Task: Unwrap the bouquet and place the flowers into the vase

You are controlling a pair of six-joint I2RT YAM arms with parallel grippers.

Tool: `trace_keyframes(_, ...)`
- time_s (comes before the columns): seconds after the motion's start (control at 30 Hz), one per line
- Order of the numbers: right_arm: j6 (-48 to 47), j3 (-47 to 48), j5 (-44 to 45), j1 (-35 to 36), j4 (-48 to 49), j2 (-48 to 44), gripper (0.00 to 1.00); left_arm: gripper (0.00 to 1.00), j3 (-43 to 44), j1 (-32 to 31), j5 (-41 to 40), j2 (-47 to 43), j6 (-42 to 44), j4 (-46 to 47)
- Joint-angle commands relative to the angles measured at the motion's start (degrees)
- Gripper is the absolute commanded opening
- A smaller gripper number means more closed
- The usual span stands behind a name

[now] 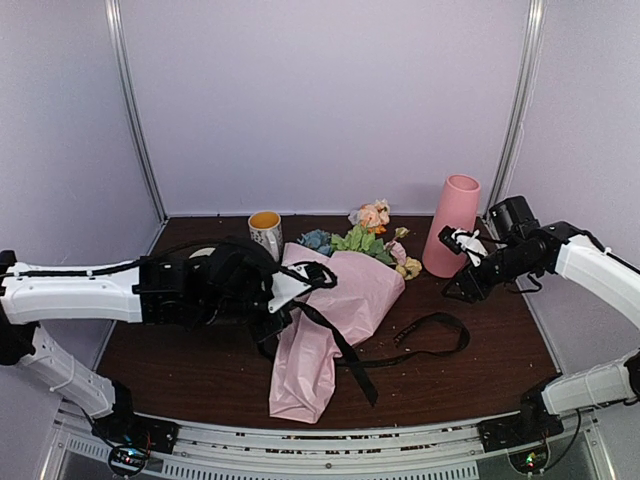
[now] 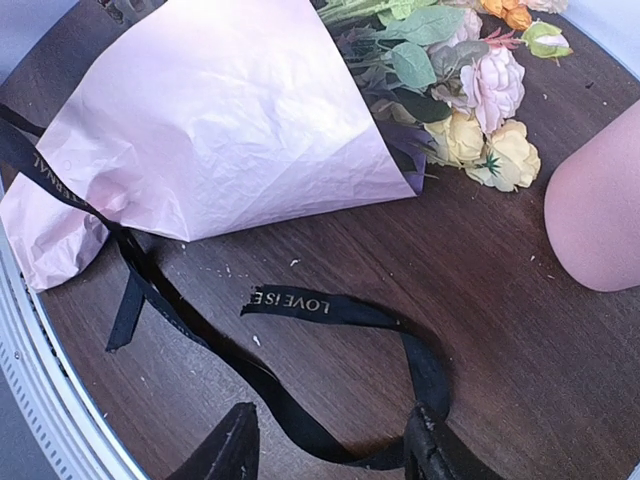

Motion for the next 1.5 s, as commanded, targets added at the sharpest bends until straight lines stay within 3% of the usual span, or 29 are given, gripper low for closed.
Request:
trace_keyframes(0.0, 1.1, 3.0, -3.1, -0.3, 2.2, 2.4, 0.49, 0.00, -8.0, 0.0, -7.7, -4.4, -14.1, 0.0)
trace_keyframes(0.2, 2.9, 8.3, -6.6, 0.6, 2.3, 7.1, 0.49, 0.00, -18.8, -0.1, -18.9, -14.5, -36.1, -4.4)
trace_keyframes(0.33, 3.5, 8.8, -7.1, 2.1, 3.1, 8.0, 0.49, 0.00, -23.5, 0.1, -25.8, -19.7, -53.3, -14.2)
trace_keyframes(0.53, 4.2, 8.6, -7.1, 4.2, 3.5, 8.4, 0.49, 0.00, -26.7, 3.5, -25.9, -20.6, -69.2, -22.5)
trace_keyframes(0.9, 3.1, 8.8, -4.1, 8.0, 3.0, 7.7, 0.49, 0.00, -31.9, 15.5, -10.0, -17.0, -76.2, -19.8)
trace_keyframes(1.2, 0.1, 12.4, 0.3, 15.7, 1.4, 11.0, 0.49, 0.00, -40.5, 22.8, 1.5, -18.8, -76.1, -9.6)
trace_keyframes(1.23, -0.3, 12.9, 1.0, 17.0, 1.5, 11.6, 0.50, 0.15, -40.4, 22.7, 1.9, -18.9, -74.3, -8.4)
trace_keyframes(1.27, -0.6, 13.7, 1.7, 18.3, 1.5, 12.5, 0.50, 0.45, -39.7, 22.8, 2.0, -18.8, -72.6, -7.8)
trace_keyframes(1.3, -0.9, 15.0, 2.3, 19.8, 1.3, 13.6, 0.50, 0.64, -38.4, 22.8, 1.8, -18.5, -71.5, -8.6)
trace_keyframes(1.37, -1.0, 18.3, 2.7, 22.5, 0.7, 16.8, 0.52, 0.77, -35.1, 22.5, 1.0, -18.2, -67.6, -10.1)
trace_keyframes(1.47, -0.5, 25.2, 3.3, 26.6, -0.7, 23.1, 0.58, 0.83, -30.5, 19.5, -4.4, -19.5, -65.0, -14.0)
